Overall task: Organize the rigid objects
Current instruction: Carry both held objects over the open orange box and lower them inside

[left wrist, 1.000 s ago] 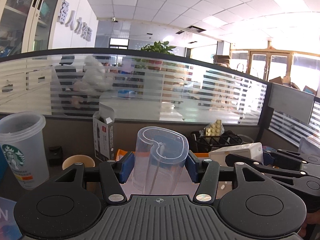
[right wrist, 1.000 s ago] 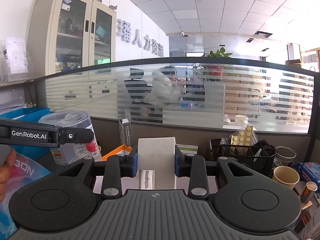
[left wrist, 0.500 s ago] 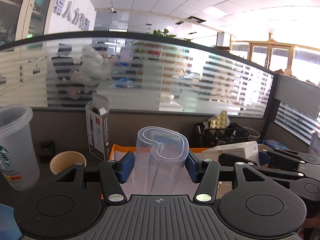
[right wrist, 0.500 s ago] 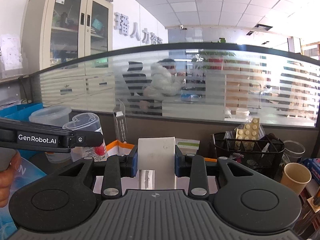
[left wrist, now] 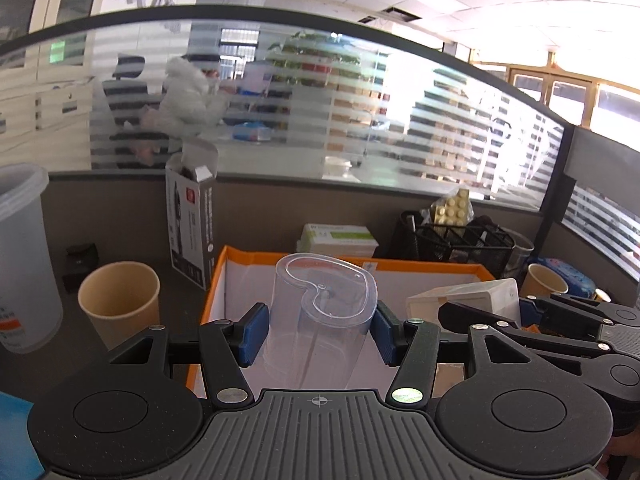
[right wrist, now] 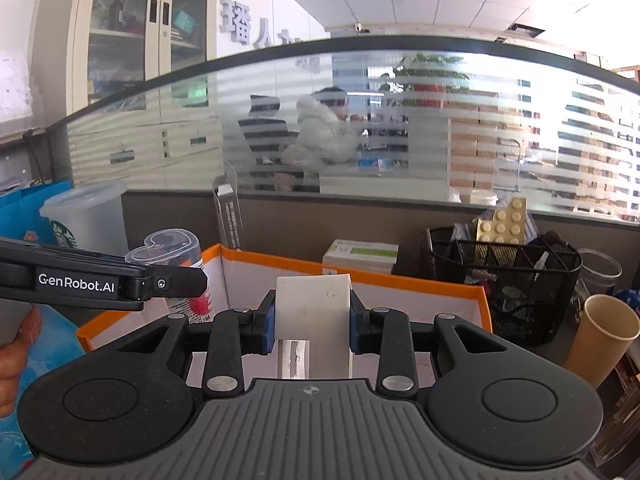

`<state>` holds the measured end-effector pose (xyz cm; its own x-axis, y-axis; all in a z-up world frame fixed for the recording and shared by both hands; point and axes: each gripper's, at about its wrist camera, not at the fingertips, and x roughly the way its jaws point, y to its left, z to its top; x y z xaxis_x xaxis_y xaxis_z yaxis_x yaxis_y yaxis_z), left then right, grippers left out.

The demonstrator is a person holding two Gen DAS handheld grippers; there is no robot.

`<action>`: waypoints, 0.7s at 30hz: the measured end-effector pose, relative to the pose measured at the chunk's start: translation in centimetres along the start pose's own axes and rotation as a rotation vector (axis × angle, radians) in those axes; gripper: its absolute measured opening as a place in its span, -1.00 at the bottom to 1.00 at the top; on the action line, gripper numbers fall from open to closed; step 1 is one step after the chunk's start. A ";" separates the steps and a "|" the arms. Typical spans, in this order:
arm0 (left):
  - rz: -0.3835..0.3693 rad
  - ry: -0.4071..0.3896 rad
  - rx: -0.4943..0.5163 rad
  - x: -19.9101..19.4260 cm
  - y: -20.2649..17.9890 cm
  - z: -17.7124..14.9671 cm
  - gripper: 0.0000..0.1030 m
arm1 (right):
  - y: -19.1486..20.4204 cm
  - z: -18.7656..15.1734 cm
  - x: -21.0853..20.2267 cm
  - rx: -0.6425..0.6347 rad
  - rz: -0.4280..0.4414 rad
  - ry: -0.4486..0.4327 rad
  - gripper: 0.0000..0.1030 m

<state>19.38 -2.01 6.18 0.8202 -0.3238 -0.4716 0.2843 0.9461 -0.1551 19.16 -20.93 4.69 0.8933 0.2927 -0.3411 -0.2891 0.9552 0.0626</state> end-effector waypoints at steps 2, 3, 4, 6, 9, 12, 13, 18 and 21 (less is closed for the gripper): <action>0.000 0.010 -0.002 0.4 0.1 -0.3 0.04 | -0.1 -0.3 0.3 -0.002 -0.003 0.012 -0.42; -0.001 0.015 -0.003 0.6 0.1 -0.4 0.04 | -0.1 -0.4 0.4 -0.005 -0.005 0.018 -0.42; -0.002 0.019 -0.003 0.8 0.2 -0.5 0.04 | -0.1 -0.5 0.6 -0.005 -0.007 0.023 -0.42; -0.004 0.030 -0.004 1.1 0.2 -0.7 0.04 | -0.2 -0.7 0.9 -0.004 -0.009 0.034 -0.42; -0.008 0.047 -0.002 1.7 0.1 -1.0 0.04 | -0.4 -1.1 1.4 -0.004 -0.012 0.055 -0.42; -0.009 0.071 0.001 2.4 0.1 -1.4 0.04 | -0.5 -1.4 1.9 -0.002 -0.014 0.082 -0.42; -0.009 0.080 0.002 2.6 0.1 -1.5 0.04 | -0.5 -1.5 2.1 -0.001 -0.014 0.092 -0.42; -0.007 0.119 0.006 3.6 0.1 -2.2 0.04 | -0.7 -2.0 2.9 0.007 -0.014 0.133 -0.41; -0.011 0.134 0.006 4.0 0.0 -2.5 0.04 | -0.7 -2.0 3.0 0.008 -0.010 0.137 -0.41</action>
<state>21.40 -3.25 2.16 0.7433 -0.3298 -0.5820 0.2963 0.9423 -0.1555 21.39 -20.84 1.73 0.8406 0.2746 -0.4668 -0.2768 0.9587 0.0656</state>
